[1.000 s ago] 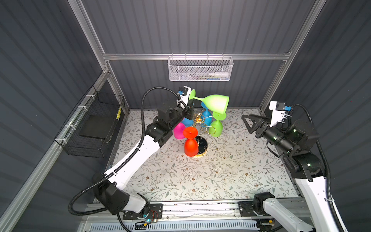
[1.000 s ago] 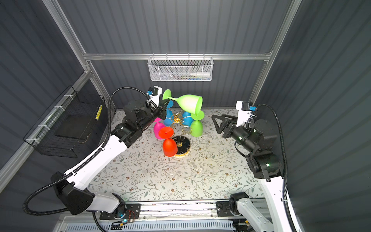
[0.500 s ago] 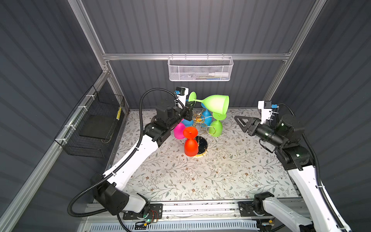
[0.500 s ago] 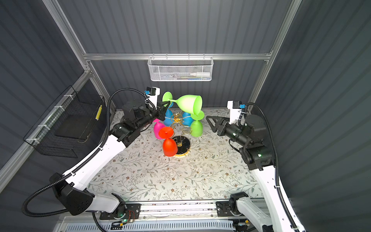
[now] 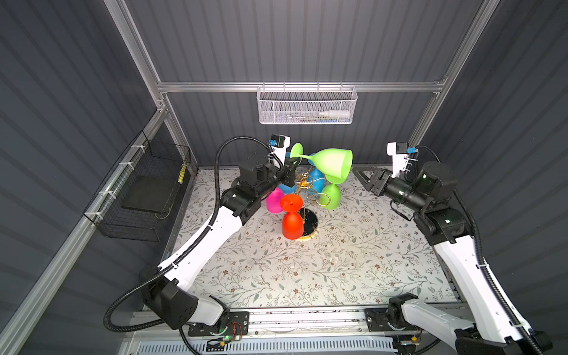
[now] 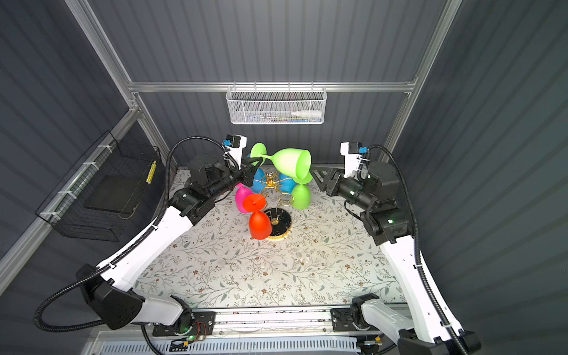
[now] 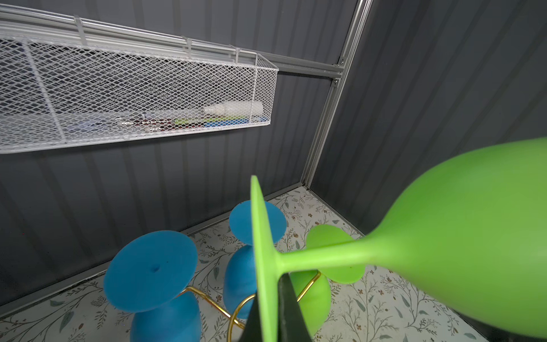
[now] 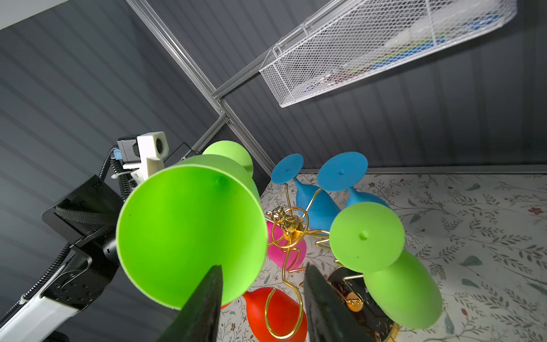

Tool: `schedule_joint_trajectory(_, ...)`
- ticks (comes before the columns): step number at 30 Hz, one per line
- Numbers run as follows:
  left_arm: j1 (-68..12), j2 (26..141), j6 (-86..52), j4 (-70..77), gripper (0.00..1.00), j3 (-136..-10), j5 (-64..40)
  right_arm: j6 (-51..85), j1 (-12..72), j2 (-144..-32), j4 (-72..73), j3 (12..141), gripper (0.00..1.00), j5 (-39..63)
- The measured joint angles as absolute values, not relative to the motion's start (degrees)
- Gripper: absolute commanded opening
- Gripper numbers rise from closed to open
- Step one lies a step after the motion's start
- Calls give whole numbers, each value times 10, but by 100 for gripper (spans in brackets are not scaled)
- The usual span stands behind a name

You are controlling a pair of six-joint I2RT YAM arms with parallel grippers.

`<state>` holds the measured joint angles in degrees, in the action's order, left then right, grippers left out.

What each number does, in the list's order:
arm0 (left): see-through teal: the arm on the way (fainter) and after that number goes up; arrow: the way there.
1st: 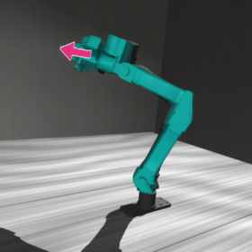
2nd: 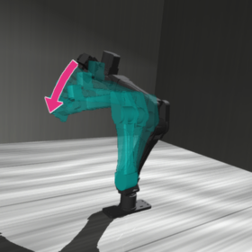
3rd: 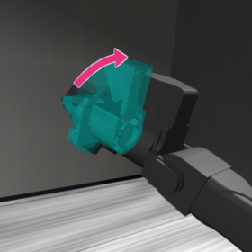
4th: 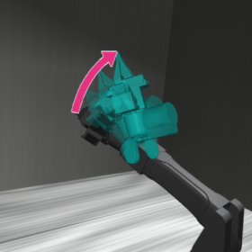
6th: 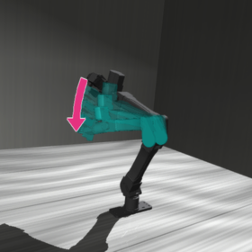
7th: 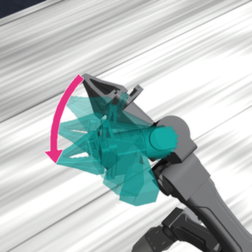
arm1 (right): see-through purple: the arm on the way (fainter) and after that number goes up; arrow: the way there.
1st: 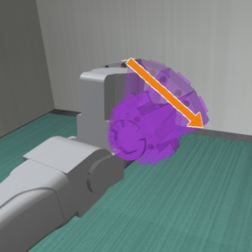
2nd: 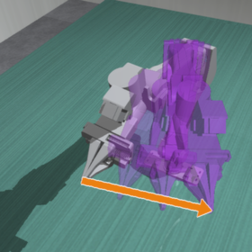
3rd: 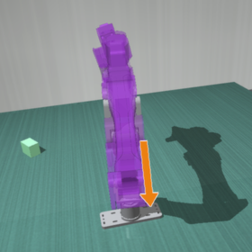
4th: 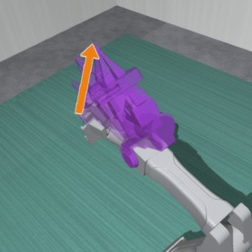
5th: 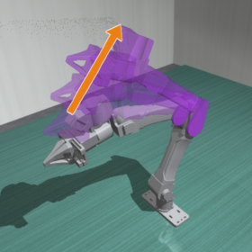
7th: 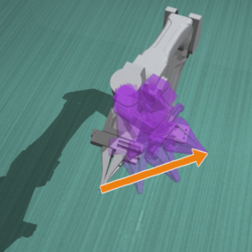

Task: Take the wine glass off the wine glass rack
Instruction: Pick up the wine glass from the wine glass rack.

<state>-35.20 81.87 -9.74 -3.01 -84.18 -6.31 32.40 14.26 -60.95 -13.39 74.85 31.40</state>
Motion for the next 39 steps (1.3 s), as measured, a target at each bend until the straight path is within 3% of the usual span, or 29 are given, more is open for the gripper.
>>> schedule_joint_trajectory(6,-352,819,-97,-30,0,-840,-77,325,152,-628,-129,762,37,316)
schedule_joint_trajectory(17,-349,819,-97,-30,0,-836,-88,323,174,-680,-124,782,1,317)
schedule_joint_trajectory(21,-347,819,-97,-30,0,-835,-89,321,177,-684,-126,785,0,314)
schedule_joint_trajectory(22,-347,819,-97,-30,3,-835,-88,321,177,-684,-127,786,0,313)
schedule_joint_trajectory(25,-344,819,-101,-30,35,-835,-86,320,178,-684,-134,790,0,310)
schedule_joint_trajectory(27,-344,819,-102,-30,50,-835,-84,319,178,-684,-140,797,0,306)
schedule_joint_trajectory(30,-340,818,-106,-31,67,-835,-74,310,178,-684,-152,814,0,292)
schedule_joint_trajectory(36,-330,789,-95,-38,94,-814,-25,293,138,-674,-189,850,0,261)
schedule_joint_trajectory(39,-325,756,-82,-45,99,-791,11,278,98,-662,-226,866,0,239)
